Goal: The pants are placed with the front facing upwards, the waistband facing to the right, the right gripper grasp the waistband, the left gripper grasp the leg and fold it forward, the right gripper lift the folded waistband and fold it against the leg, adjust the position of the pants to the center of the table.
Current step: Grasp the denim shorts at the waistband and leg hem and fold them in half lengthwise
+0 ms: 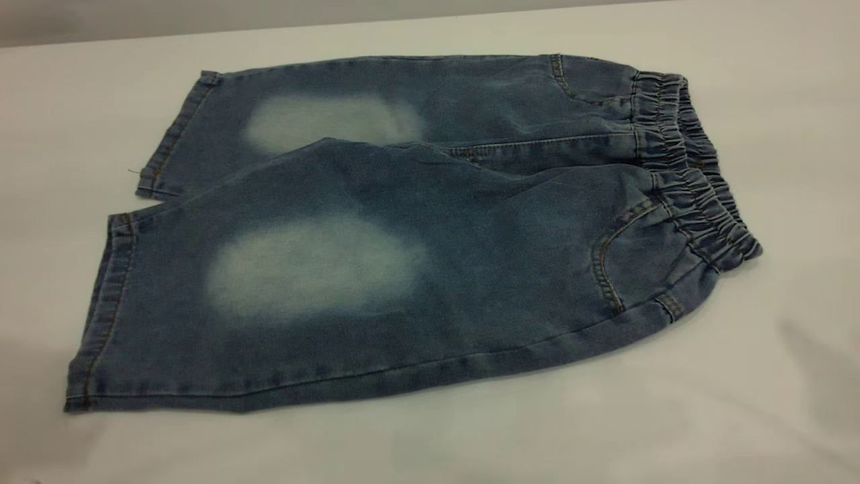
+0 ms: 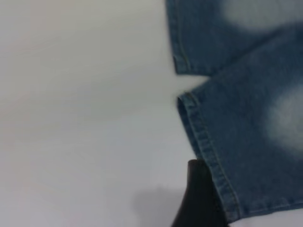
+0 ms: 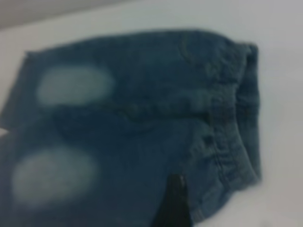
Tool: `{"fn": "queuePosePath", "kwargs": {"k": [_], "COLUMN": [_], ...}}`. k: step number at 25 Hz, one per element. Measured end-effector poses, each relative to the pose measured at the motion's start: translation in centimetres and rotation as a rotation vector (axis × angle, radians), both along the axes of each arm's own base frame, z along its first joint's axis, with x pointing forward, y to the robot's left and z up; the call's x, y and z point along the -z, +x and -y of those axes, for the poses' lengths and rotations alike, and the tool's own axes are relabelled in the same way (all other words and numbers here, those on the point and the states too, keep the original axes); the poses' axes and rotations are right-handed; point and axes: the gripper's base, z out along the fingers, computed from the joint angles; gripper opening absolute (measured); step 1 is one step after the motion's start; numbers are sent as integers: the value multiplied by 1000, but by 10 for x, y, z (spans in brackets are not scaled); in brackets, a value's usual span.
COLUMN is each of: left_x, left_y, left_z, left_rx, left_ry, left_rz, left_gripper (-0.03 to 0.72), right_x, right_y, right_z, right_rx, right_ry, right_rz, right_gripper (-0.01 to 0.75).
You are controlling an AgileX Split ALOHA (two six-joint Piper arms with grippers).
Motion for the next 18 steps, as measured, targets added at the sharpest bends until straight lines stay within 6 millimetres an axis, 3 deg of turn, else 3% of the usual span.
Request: {"fn": "queuePosePath", "kwargs": {"k": [6,14,18], "left_x": [31,50,61], "left_y": [27,40,45], "left_z": [9,12,25], "left_rx": [91,140,234], "left_ry": [-54,-54,-22], "left_rz": [-152,-228,-260], "left_gripper": [467,467,467], "right_x": [43,97,126], "right_y": [40,73,85], "right_z": [2,4,6], "right_rx": [24,51,62], "right_ry": [-19,-42,-77], "right_rz": [-181,-314,-367], "right_gripper": [556,554,554]}}
